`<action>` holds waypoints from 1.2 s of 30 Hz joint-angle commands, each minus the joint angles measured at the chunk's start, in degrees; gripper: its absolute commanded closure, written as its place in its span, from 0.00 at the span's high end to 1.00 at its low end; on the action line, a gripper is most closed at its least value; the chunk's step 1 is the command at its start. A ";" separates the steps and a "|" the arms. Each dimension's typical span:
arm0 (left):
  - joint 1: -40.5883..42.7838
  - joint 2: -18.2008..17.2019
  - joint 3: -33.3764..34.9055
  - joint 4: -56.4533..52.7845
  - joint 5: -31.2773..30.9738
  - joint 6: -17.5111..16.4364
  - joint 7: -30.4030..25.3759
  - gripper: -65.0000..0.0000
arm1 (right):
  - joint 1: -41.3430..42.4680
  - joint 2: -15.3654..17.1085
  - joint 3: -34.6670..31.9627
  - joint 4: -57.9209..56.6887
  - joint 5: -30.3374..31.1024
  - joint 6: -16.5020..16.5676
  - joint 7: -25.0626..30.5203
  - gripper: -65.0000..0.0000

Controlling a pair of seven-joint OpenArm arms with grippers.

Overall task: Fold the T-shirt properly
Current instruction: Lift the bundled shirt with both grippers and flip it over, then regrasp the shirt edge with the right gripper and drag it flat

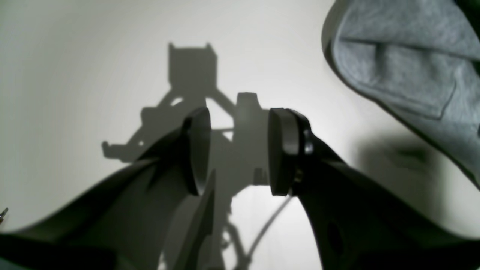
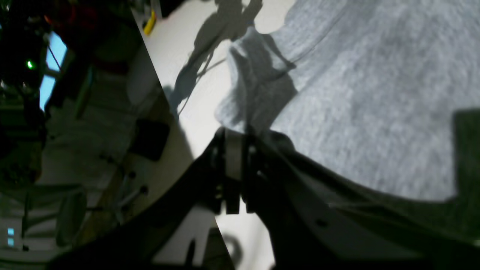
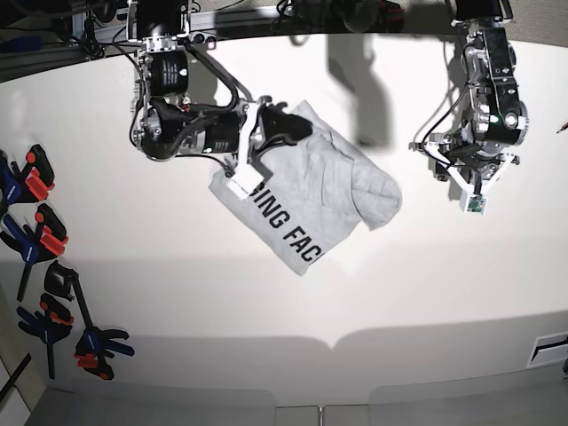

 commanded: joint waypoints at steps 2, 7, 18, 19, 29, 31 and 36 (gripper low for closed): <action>-0.59 -0.33 -0.07 1.16 -0.44 0.07 -1.09 0.35 | 0.87 0.09 -1.20 1.07 -0.63 0.52 0.86 0.00; -0.59 -0.33 -0.07 1.16 -2.14 0.04 -1.09 0.35 | 0.87 0.11 -4.20 1.07 -4.04 0.52 0.86 0.00; -0.59 -0.33 -0.07 1.16 -3.26 0.04 -1.11 0.35 | 0.20 0.44 -4.70 1.07 5.66 0.52 0.86 0.43; -0.59 -0.33 -0.07 1.16 -3.26 0.04 -1.11 0.35 | 0.09 0.42 -4.70 1.07 7.89 0.52 0.86 0.43; -0.61 -0.33 -0.07 1.16 -3.26 0.04 -1.75 0.35 | 4.59 -0.15 -4.52 1.18 20.75 0.52 0.86 0.41; -0.59 -0.33 -0.07 1.16 -3.26 0.04 -1.75 0.35 | 7.21 -1.55 -4.52 1.16 11.61 0.52 3.85 0.38; -0.59 -0.31 -0.07 1.16 -3.28 0.04 -1.73 0.35 | 11.45 -8.94 -4.52 1.16 -25.29 0.52 18.93 0.38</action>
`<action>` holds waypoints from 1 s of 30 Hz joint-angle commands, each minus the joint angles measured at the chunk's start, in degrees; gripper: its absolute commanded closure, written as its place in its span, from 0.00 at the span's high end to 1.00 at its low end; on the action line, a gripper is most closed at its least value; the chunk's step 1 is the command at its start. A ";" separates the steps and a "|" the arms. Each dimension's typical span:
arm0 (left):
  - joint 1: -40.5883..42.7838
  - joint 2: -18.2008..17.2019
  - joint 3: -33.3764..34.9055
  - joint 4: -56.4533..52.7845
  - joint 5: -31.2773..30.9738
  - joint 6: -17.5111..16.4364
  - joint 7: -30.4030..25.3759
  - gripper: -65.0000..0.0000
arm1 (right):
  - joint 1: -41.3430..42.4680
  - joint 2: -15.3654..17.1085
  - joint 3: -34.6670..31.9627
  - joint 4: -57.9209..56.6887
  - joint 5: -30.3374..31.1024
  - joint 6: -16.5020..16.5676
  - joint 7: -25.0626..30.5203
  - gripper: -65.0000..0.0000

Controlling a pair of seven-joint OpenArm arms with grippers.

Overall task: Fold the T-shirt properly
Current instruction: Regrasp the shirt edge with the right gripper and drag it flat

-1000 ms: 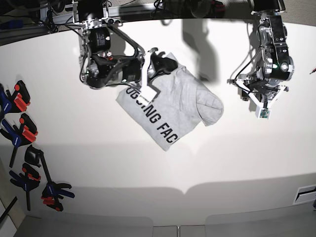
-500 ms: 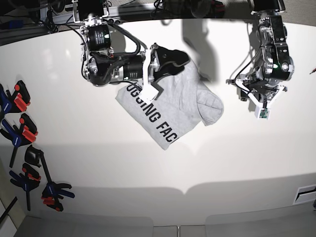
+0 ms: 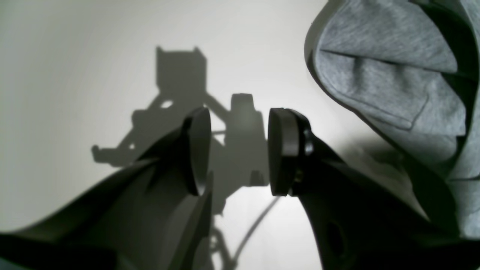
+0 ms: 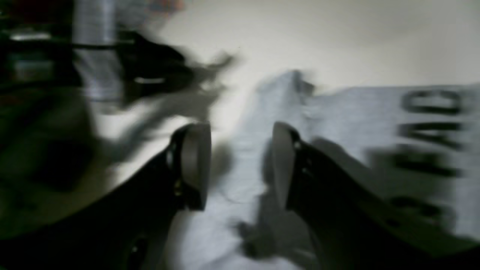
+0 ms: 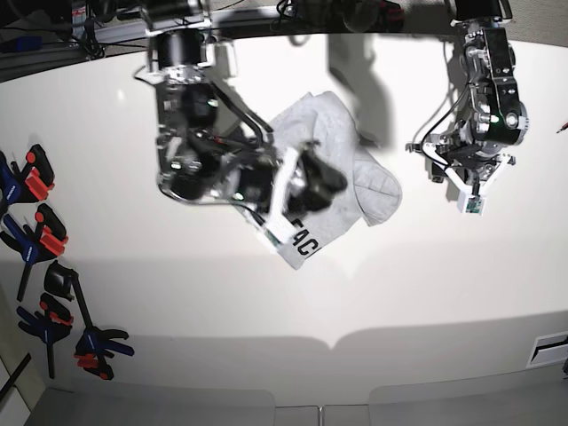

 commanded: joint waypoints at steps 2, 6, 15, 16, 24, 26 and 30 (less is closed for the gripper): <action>-0.61 -0.39 -0.04 1.16 -0.52 0.04 -1.36 0.35 | 2.54 -4.02 -0.04 0.98 -8.63 -2.49 3.34 0.38; -0.61 -0.42 -0.04 1.16 -0.52 0.04 -1.36 0.35 | 3.74 -9.40 -1.07 0.92 -19.08 -6.91 3.74 0.38; -0.48 -0.39 -0.04 1.16 -0.76 0.04 -1.33 0.35 | 3.56 -9.40 -8.17 -3.34 -35.08 -15.52 6.64 0.38; -0.48 -0.42 -0.04 1.16 -1.20 0.04 -1.33 0.35 | 3.56 -9.40 -8.52 -4.39 -34.99 -15.47 7.15 0.38; -0.48 -0.42 -0.04 1.16 -2.23 0.04 -1.33 0.35 | 3.56 -9.40 -16.00 -14.60 -31.63 -13.25 5.22 0.38; -0.48 -0.42 -0.04 1.16 -2.21 0.02 -1.33 0.35 | 3.56 -9.40 -19.23 -14.75 -27.21 -9.31 3.34 0.38; -0.48 -0.42 -0.04 1.16 -2.14 0.02 -1.33 0.35 | 3.58 -9.40 -25.38 -12.87 -25.24 -8.09 3.93 0.38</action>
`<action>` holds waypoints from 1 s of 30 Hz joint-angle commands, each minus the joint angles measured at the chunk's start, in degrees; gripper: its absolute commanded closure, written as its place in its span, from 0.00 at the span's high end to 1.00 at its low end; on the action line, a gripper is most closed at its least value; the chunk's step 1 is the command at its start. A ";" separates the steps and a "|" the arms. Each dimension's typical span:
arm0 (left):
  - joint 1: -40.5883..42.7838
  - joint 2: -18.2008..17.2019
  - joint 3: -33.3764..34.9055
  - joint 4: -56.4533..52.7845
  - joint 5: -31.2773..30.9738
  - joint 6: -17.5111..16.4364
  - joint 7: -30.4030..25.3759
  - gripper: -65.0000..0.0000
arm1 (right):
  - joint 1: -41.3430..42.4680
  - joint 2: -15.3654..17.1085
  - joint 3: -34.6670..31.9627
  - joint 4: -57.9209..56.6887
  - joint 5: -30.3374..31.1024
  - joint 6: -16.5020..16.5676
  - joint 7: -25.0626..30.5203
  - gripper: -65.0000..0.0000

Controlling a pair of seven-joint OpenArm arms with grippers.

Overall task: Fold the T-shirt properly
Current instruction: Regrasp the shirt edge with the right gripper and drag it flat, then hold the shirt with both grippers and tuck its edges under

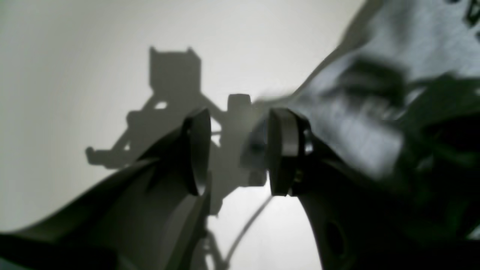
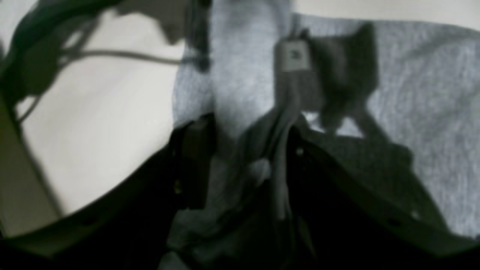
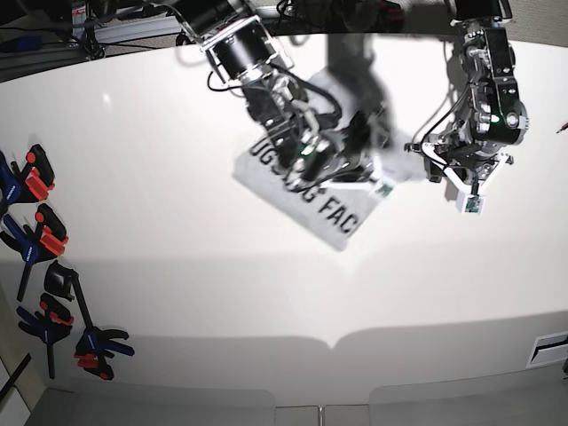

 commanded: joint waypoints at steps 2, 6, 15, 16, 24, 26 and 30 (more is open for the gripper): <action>-0.50 -0.46 -0.07 1.16 -0.44 0.02 -1.31 0.35 | 1.29 -0.73 -1.73 2.32 0.57 0.44 1.38 0.38; -0.50 -0.48 -0.07 1.16 -0.26 0.02 -1.33 0.35 | 1.29 -0.73 -2.58 3.08 0.61 0.50 1.51 0.38; -0.79 -2.82 -0.07 1.16 12.90 -3.19 -8.04 0.36 | 1.29 -0.73 -2.58 3.08 24.37 8.91 -14.12 0.38; -0.92 -3.87 -0.07 1.16 12.85 -3.19 -8.04 0.35 | 1.29 -0.73 -2.54 3.08 26.21 8.91 -14.99 0.38; -1.16 -10.05 -0.07 1.16 12.85 0.17 -8.00 0.36 | 2.03 -0.73 2.36 3.10 15.10 8.91 -4.96 0.38; -1.60 -11.08 -0.07 1.16 12.76 1.62 -7.98 0.36 | 3.10 -0.73 5.40 3.10 12.74 8.91 -1.90 0.38; -2.86 -11.76 -0.07 1.18 10.01 2.43 -7.17 0.35 | 6.27 -0.73 13.35 3.10 11.89 8.91 0.24 0.38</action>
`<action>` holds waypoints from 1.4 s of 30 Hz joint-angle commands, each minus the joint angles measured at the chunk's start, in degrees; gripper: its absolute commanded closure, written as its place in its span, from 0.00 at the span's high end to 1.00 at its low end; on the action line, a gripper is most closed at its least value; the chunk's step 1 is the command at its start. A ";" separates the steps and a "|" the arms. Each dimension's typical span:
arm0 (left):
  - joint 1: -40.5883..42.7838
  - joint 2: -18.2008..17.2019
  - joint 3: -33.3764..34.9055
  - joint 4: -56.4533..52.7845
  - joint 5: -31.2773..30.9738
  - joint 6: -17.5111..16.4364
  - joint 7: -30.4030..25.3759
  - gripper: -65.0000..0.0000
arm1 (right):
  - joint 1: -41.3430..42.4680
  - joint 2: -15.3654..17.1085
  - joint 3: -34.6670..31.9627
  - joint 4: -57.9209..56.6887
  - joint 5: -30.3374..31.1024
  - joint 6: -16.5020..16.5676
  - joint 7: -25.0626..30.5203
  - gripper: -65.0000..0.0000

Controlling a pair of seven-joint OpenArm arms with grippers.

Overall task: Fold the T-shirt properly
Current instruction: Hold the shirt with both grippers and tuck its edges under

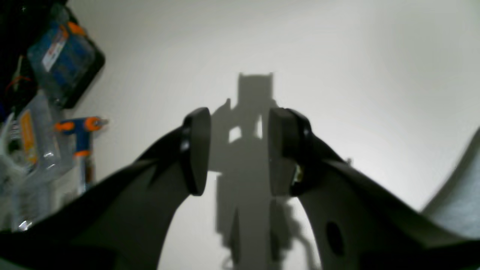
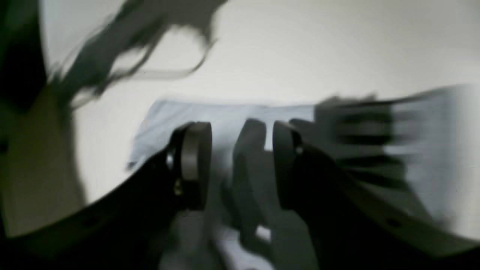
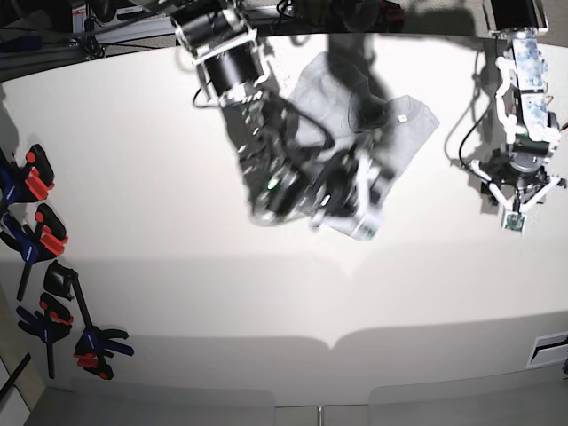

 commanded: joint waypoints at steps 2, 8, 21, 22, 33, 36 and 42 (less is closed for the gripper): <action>-0.92 -0.68 -0.24 1.29 -4.50 0.42 -0.55 0.35 | 2.29 -0.44 4.04 1.01 0.81 0.52 1.16 0.38; -0.26 -0.66 4.09 6.10 -22.62 -11.82 1.11 0.35 | 2.80 0.96 8.15 -2.86 -2.05 0.52 3.98 0.38; 8.83 -0.66 20.65 17.31 -25.77 -11.65 3.69 0.35 | 10.27 1.75 6.40 -19.93 -8.22 0.52 8.33 0.38; 10.14 -0.66 20.65 18.34 -26.67 -11.43 3.74 0.35 | 10.82 1.75 6.40 -21.09 -9.49 0.52 9.29 0.38; 20.06 10.10 24.30 15.50 -30.08 -11.82 -2.93 0.35 | 13.55 3.82 6.40 -24.30 -13.92 -4.42 9.27 0.38; 17.46 13.20 24.33 12.20 -27.06 -9.25 -3.61 0.35 | 13.55 3.80 6.40 -24.28 -13.75 -4.42 7.93 0.38; 12.09 15.76 24.48 -0.07 -24.11 -8.66 -5.70 0.35 | 13.57 3.93 6.43 -24.26 -13.77 -4.42 7.61 0.38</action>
